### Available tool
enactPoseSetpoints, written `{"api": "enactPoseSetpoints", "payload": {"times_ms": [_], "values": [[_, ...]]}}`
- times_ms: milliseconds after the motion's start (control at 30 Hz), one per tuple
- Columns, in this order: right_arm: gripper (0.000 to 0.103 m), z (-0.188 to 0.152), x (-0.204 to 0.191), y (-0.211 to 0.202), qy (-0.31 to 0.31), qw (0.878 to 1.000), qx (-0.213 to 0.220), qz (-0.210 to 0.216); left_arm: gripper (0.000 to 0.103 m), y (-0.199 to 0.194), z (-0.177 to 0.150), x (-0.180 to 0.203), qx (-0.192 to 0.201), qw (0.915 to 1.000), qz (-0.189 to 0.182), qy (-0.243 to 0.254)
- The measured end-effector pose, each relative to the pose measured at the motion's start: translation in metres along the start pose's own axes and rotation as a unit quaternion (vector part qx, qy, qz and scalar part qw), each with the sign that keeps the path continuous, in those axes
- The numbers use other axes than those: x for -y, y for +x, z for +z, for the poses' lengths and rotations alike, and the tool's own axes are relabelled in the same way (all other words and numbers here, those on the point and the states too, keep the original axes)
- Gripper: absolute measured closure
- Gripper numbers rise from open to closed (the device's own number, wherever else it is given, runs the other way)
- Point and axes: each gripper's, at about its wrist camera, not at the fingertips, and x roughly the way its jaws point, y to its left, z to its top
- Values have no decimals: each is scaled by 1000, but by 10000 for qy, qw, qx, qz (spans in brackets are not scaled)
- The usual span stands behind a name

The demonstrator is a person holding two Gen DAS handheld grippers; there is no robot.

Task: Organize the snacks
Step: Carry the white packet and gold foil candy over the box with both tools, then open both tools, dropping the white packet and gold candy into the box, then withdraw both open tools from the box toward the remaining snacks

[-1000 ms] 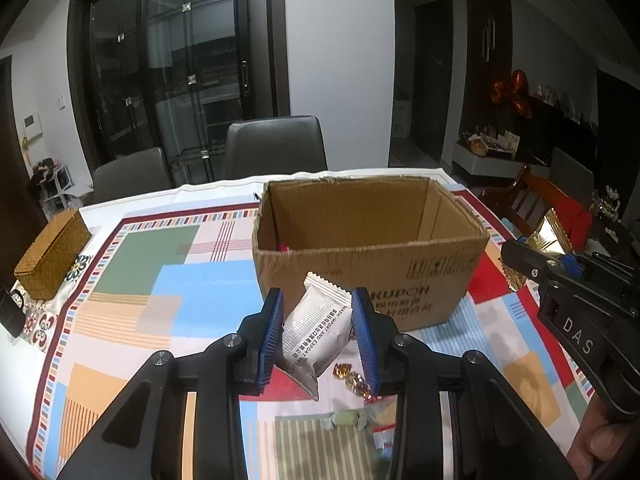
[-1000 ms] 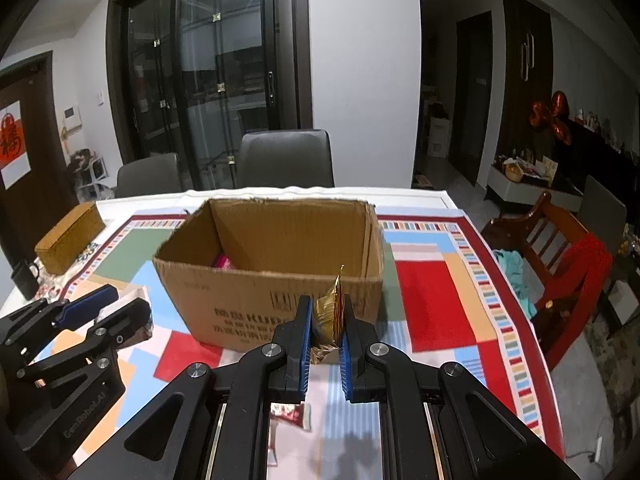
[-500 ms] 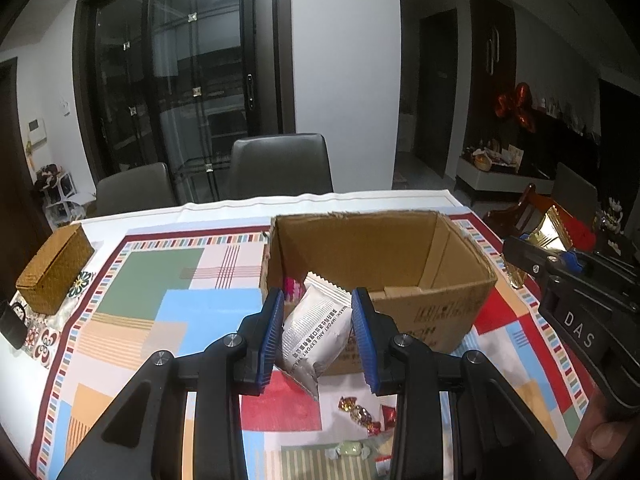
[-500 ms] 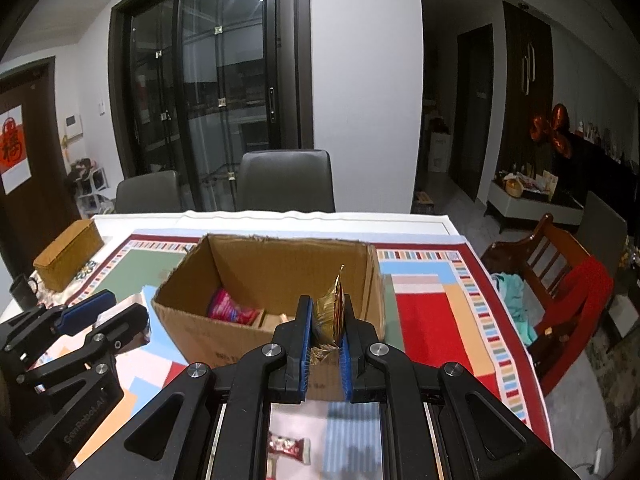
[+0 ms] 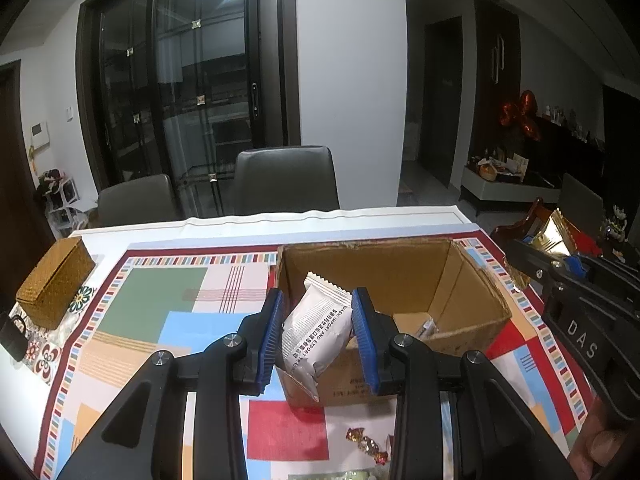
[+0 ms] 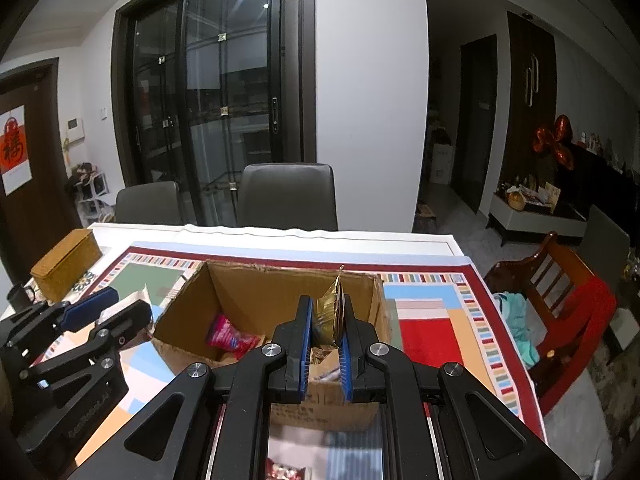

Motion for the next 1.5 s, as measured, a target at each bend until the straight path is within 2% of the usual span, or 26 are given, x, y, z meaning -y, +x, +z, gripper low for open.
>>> {"api": "enactPoseSetpoints", "payload": {"times_ms": [533,867,1000,1033,1067,1100,1133,1167,1267,1400,1500], "values": [[90,14,3,32,56,9999,-83,-2,68,30,17,-3,23,9999,-20,-114],[90,11,8,52,139,9997,-225,13,67,52,25,-2,-30,9999,-35,-147],[90,12,9,60,132,9996,-251,11,64,55,25,-1,-8,9999,-23,-138],[89,12,9,61,136,9996,-245,9,60,56,25,-2,-1,9999,-19,-131],[89,12,8,62,143,9996,-254,6,50,56,25,-2,4,9999,-14,-134],[87,11,8,63,157,9995,-281,17,42,56,25,-2,23,9999,-8,-151],[77,12,8,64,176,9994,-309,19,39,55,24,-3,36,9998,14,-175],[61,11,9,65,196,9993,-316,5,39,56,24,-4,31,9998,20,-189],[38,11,9,60,231,9995,-198,-130,35,56,22,-8,2,9997,49,-234],[34,11,10,58,277,9993,-175,-170,28,52,21,-12,7,9996,104,-280],[33,11,9,56,269,9993,-176,-191,26,49,21,-14,21,9995,134,-297]]}}
